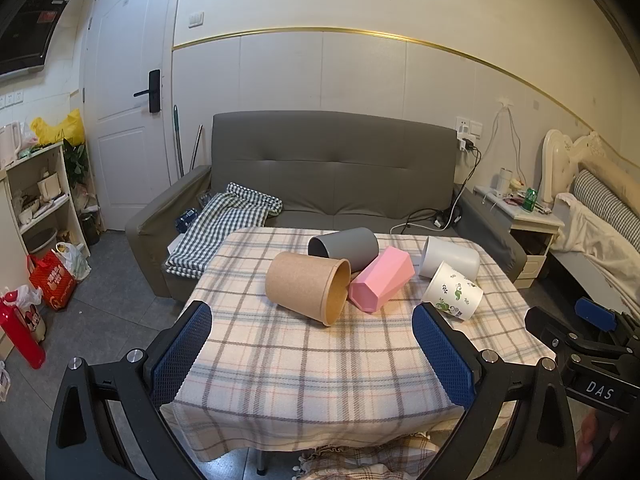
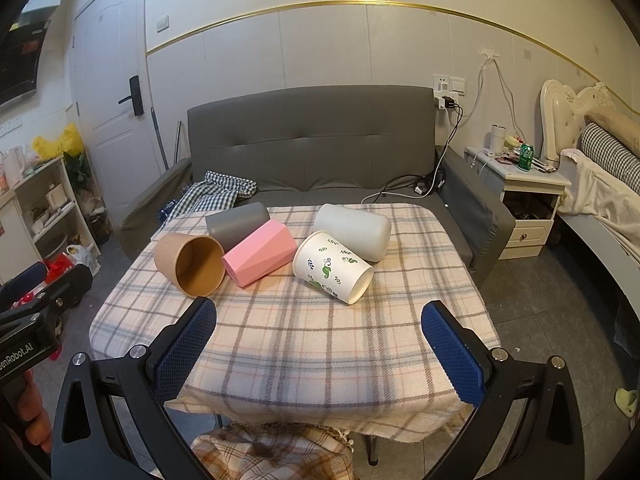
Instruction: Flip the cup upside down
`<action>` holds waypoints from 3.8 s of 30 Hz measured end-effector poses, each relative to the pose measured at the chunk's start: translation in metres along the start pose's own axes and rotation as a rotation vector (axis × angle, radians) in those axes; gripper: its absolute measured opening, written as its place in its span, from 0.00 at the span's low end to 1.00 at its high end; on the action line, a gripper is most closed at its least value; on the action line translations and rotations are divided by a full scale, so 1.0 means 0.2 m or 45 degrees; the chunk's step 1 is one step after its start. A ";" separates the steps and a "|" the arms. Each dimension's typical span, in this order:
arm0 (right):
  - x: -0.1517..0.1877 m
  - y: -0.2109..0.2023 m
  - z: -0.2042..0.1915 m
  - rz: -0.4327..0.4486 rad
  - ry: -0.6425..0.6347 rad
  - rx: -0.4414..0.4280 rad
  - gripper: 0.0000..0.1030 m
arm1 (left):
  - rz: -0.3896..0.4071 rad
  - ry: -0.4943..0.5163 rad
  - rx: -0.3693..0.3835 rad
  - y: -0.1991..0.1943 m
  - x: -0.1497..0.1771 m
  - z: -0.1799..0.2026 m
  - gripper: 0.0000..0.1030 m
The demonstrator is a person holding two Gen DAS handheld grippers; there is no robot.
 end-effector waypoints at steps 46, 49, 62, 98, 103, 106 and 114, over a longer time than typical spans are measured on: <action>0.01 0.06 -0.01 -0.024 -0.073 -0.047 1.00 | -0.045 -0.003 0.010 0.03 0.01 0.00 1.00; -0.05 0.09 0.02 -0.045 -0.117 -0.070 1.00 | -0.098 -0.019 0.003 0.08 0.00 0.00 1.00; -0.48 0.71 0.20 -0.291 -0.490 -0.141 1.00 | -0.272 -0.019 -0.102 0.56 -0.12 0.10 1.00; -0.43 0.83 0.38 -0.442 -0.400 -0.243 0.71 | -0.228 -0.002 -0.133 0.64 -0.24 0.17 1.00; -0.45 0.52 0.24 -0.349 -0.356 -0.242 0.71 | -0.197 -0.008 -0.120 0.49 -0.25 0.14 1.00; -0.40 0.41 0.10 -0.285 -0.344 -0.255 0.71 | -0.172 -0.007 -0.126 0.43 -0.23 0.10 1.00; -0.07 0.52 -0.25 -0.243 -0.298 -0.237 0.71 | -0.200 0.017 -0.176 0.42 -0.10 -0.05 1.00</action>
Point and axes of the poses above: each gripper's, at about its wrist camera, not at the fingertips, and y roughly the way its jaws point, z to its right, x to its underside, the point moved 4 cm from there along y, roughly the way its jaws point, and after that the axes turned 6 degrees about y, right-handed, at the moved point
